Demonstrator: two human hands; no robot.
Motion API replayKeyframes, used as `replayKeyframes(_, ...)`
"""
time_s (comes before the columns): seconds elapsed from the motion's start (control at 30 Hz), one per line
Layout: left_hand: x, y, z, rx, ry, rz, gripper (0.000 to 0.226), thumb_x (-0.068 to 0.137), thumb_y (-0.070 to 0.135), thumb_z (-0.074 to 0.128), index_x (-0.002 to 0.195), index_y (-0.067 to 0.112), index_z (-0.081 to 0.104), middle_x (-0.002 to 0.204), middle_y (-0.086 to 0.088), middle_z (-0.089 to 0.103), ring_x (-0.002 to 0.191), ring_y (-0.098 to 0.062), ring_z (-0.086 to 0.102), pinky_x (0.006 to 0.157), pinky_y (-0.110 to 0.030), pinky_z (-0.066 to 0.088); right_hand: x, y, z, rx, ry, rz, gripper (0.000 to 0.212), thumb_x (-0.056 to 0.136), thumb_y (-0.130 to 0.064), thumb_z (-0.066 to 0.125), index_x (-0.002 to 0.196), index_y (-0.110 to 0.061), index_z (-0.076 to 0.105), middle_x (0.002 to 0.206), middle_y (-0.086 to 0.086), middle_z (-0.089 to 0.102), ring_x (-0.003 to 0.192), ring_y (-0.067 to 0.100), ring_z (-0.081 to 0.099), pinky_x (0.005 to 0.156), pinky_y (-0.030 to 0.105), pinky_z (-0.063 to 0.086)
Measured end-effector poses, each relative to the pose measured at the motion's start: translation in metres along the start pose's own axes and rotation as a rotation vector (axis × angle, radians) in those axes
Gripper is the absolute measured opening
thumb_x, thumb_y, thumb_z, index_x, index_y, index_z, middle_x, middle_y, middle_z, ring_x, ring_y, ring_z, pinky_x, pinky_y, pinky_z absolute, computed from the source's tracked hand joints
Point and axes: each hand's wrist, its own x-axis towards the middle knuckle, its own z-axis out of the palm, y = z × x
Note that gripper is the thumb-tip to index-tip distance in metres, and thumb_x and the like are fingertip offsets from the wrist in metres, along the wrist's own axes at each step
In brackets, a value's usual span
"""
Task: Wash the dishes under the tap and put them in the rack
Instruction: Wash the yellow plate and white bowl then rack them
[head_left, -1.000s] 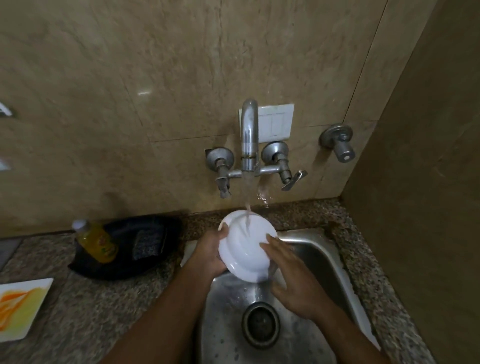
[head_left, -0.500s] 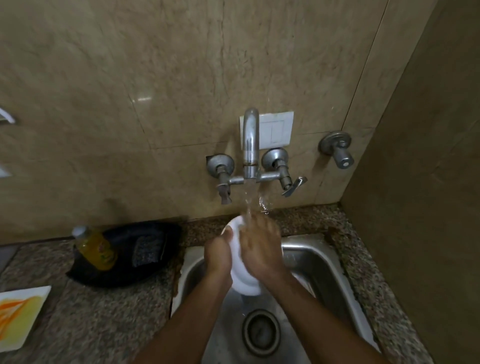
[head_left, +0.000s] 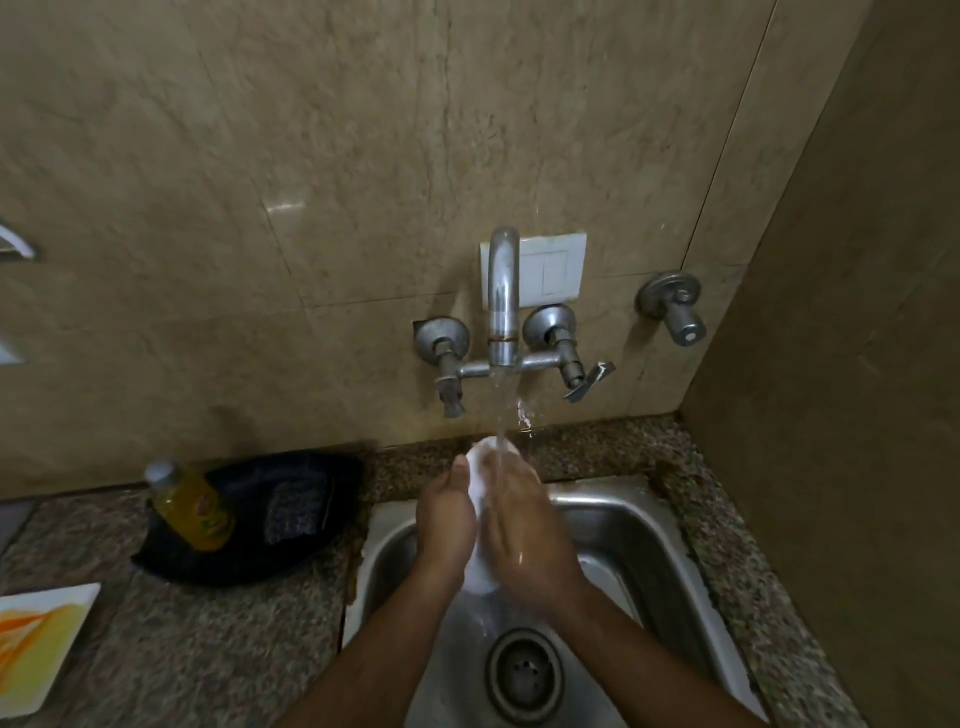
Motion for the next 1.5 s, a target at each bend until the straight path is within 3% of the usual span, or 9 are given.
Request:
replayKeyframes(0.07, 0.007, 0.002, 0.003, -0.128, -0.116, -0.072, 0.031, 0.102, 0.031, 0.045, 0.098, 0.011, 0.068, 0.105, -0.011, 0.07, 0.108, -0.034, 0.064, 0.095, -0.042, 0.05, -0.003, 0.006, -0.001, -0.073, -0.071, -0.219, 0.054, 0.101, -0.021, 0.04, 0.153, -0.014, 0.032, 0.161, 0.002, 0.028, 0.15, 0.015, 0.018, 0.122, 0.037, 0.016)
replayKeyframes(0.13, 0.006, 0.01, 0.009, -0.274, -0.178, -0.156, 0.031, 0.102, 0.025, 0.046, 0.098, 0.005, 0.069, 0.108, -0.017, 0.071, 0.112, -0.038, 0.064, 0.1, -0.045, 0.049, 0.001, 0.015, -0.001, -0.07, 0.026, -0.116, 0.055, 0.101, -0.019, 0.04, 0.154, -0.021, 0.029, 0.162, -0.002, 0.023, 0.151, 0.015, 0.015, 0.122, 0.042, 0.017)
replayKeyframes(0.33, 0.001, 0.015, 0.007, -0.576, -0.237, -0.308, 0.038, 0.104, 0.024, 0.041, 0.119, -0.005, 0.06, 0.105, -0.025, 0.072, 0.099, -0.035, 0.069, 0.079, -0.042, 0.055, -0.009, 0.036, -0.01, -0.15, -0.069, -0.255, 0.051, 0.102, -0.021, 0.039, 0.152, -0.027, 0.034, 0.161, -0.008, 0.026, 0.152, 0.014, 0.011, 0.123, 0.039, 0.012)
replayKeyframes(0.5, 0.007, 0.006, 0.001, -0.848, -0.192, -0.34, 0.035, 0.104, 0.013, 0.04, 0.135, -0.002, 0.048, 0.13, -0.023, 0.06, 0.118, -0.039, 0.057, 0.092, -0.055, 0.048, -0.013, 0.051, -0.016, 0.557, 0.406, 0.517, 0.031, 0.099, -0.031, 0.051, 0.129, -0.028, 0.059, 0.136, -0.001, 0.059, 0.123, 0.017, 0.054, 0.103, 0.05, 0.045)
replayKeyframes(0.6, 0.018, 0.0, -0.011, -0.932, -0.173, -0.359, 0.036, 0.103, 0.011, 0.041, 0.136, -0.002, 0.048, 0.132, -0.024, 0.06, 0.122, -0.039, 0.056, 0.099, -0.055, 0.046, -0.01, 0.046, -0.026, 1.109, 0.314, 0.881, 0.037, 0.101, -0.025, 0.053, 0.138, -0.02, 0.052, 0.137, 0.008, 0.059, 0.121, 0.025, 0.058, 0.101, 0.047, 0.048)
replayKeyframes(0.73, 0.013, -0.013, -0.014, -0.954, -0.162, -0.401, 0.038, 0.104, 0.013, 0.038, 0.138, -0.003, 0.047, 0.135, -0.023, 0.058, 0.123, -0.037, 0.055, 0.11, -0.051, 0.039, -0.004, 0.036, -0.041, 1.594, 0.224, 0.939, 0.036, 0.102, -0.023, 0.047, 0.134, -0.009, 0.057, 0.123, 0.012, 0.068, 0.114, 0.029, 0.065, 0.095, 0.043, 0.055)
replayKeyframes(1.2, 0.016, -0.028, -0.04, -0.944, -0.13, -0.425, 0.031, 0.102, 0.012, 0.041, 0.126, 0.003, 0.059, 0.128, -0.022, 0.062, 0.121, -0.041, 0.056, 0.106, -0.062, 0.038, 0.001, 0.007, -0.035, 1.45, 0.075, 0.798, 0.033, 0.102, -0.021, 0.047, 0.127, -0.003, 0.06, 0.115, 0.032, 0.059, 0.105, 0.037, 0.056, 0.089, 0.045, 0.055)
replayKeyframes(1.33, 0.014, -0.029, -0.041, -0.914, -0.107, -0.405, 0.027, 0.099, 0.007, 0.037, 0.101, 0.006, 0.064, 0.13, -0.013, 0.058, 0.106, -0.036, 0.06, 0.11, -0.056, 0.035, -0.002, 0.004, -0.034, 1.454, 0.057, 0.77, 0.029, 0.099, -0.02, 0.05, 0.121, -0.003, 0.059, 0.106, 0.023, 0.055, 0.096, 0.034, 0.053, 0.079, 0.042, 0.052)
replayKeyframes(1.5, 0.011, -0.034, -0.043, -1.004, -0.155, -0.447, 0.033, 0.093, 0.019, 0.041, 0.113, 0.013, 0.067, 0.132, -0.017, 0.061, 0.127, -0.038, 0.051, 0.111, -0.059, 0.032, -0.01, 0.007, -0.034, 1.468, 0.0, 0.73, 0.022, 0.091, -0.024, 0.06, 0.107, -0.009, 0.061, 0.099, 0.02, 0.062, 0.088, 0.031, 0.061, 0.076, 0.042, 0.051)
